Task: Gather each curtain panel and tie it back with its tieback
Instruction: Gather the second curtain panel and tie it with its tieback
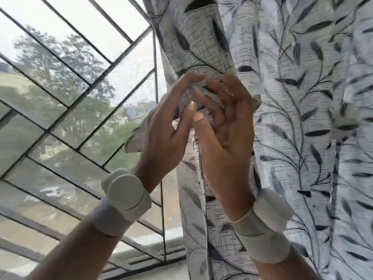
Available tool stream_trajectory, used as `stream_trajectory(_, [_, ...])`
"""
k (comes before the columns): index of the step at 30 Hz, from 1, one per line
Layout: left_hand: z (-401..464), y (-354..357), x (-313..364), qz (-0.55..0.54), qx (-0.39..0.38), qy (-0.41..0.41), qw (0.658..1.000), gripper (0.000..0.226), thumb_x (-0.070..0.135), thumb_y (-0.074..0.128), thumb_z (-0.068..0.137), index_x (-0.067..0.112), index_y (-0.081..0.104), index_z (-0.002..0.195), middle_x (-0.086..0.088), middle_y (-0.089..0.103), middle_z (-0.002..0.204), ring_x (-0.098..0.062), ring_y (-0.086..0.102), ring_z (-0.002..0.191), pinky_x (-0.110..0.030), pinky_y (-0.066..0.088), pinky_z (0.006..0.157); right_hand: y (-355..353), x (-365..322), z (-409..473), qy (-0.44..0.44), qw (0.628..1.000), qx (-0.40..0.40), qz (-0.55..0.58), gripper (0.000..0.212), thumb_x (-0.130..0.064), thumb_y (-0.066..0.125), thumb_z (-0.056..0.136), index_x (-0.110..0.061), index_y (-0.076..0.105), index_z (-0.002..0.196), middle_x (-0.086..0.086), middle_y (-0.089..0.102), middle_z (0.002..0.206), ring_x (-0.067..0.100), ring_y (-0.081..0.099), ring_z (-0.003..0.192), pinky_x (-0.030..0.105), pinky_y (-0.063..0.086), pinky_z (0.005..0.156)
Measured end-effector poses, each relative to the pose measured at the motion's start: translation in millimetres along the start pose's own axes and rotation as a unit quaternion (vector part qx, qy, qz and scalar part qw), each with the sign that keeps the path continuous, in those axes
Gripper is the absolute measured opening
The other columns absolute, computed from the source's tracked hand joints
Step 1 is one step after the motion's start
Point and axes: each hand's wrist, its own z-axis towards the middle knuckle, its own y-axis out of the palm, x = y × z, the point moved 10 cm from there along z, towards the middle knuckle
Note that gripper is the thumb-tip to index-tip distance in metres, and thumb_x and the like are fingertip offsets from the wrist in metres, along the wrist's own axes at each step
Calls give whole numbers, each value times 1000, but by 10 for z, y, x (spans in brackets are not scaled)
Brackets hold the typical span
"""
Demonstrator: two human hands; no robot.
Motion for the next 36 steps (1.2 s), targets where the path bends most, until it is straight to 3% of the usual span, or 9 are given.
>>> stream_trajectory(6, [67,140,-252,92,-67,-75,991,38,48,46,92,25,55,122,17,58,123,-5,58,105,-45,45,98,-602,-284,154,-34,957,163,-236,40,4,63,82,-7,57,120,4,63,110,12,59,85,30,51,58])
stream_trajectory(11, [71,-79,-532,155,-76,-143,975,58,75,34,82,35,46,121,16,69,107,-6,66,96,-55,35,103,-435,375,180,72,934,6,-350,47,-25,78,79,-17,58,120,-2,65,106,13,63,94,28,55,69])
stream_trajectory(15, [63,-153,-744,150,-87,-229,958,80,85,44,66,40,30,130,3,69,111,-18,68,93,-47,50,92,-109,721,-4,44,922,-53,-381,14,-13,71,81,-11,66,93,-1,66,85,9,62,76,31,54,68])
stream_trajectory(19, [80,-220,-981,196,-80,-247,946,79,48,66,76,23,27,140,-1,68,93,-27,65,88,-31,50,77,240,779,-176,24,920,-129,-369,15,-25,63,85,-12,68,92,-4,67,90,10,63,82,32,53,70])
stream_trajectory(22, [87,-341,-999,230,-41,-225,946,53,10,60,82,8,43,132,3,53,74,-26,59,68,-14,31,53,9,524,-120,-40,917,-17,-397,24,-30,70,86,-12,67,102,0,63,109,14,58,104,27,49,86])
stream_trajectory(28, [7,-326,-921,204,-43,-253,945,19,13,45,95,9,56,111,5,52,74,-14,47,59,-24,26,47,-607,699,243,6,873,114,-475,100,-55,68,71,3,30,143,21,37,144,37,32,135,45,25,113])
stream_trajectory(30, [-35,-260,-907,183,-46,-263,946,16,11,41,97,11,55,104,5,53,70,-3,44,50,-15,32,41,-799,846,338,54,881,109,-458,90,-43,74,72,-7,33,144,6,54,127,28,48,121,46,36,99])
stream_trajectory(33, [-74,-110,-895,202,-43,-264,942,19,6,38,95,7,53,107,8,52,69,2,46,54,-6,37,42,-839,1057,398,68,907,33,-414,18,-16,68,81,-9,64,97,0,62,76,21,57,71,30,41,66])
stream_trajectory(36, [-69,137,-886,252,-47,-250,934,22,1,39,94,-3,49,113,-8,60,88,-9,48,61,-10,41,48,-740,1105,348,50,909,-36,-412,7,-9,59,89,-7,64,86,7,63,73,20,57,66,28,39,60])
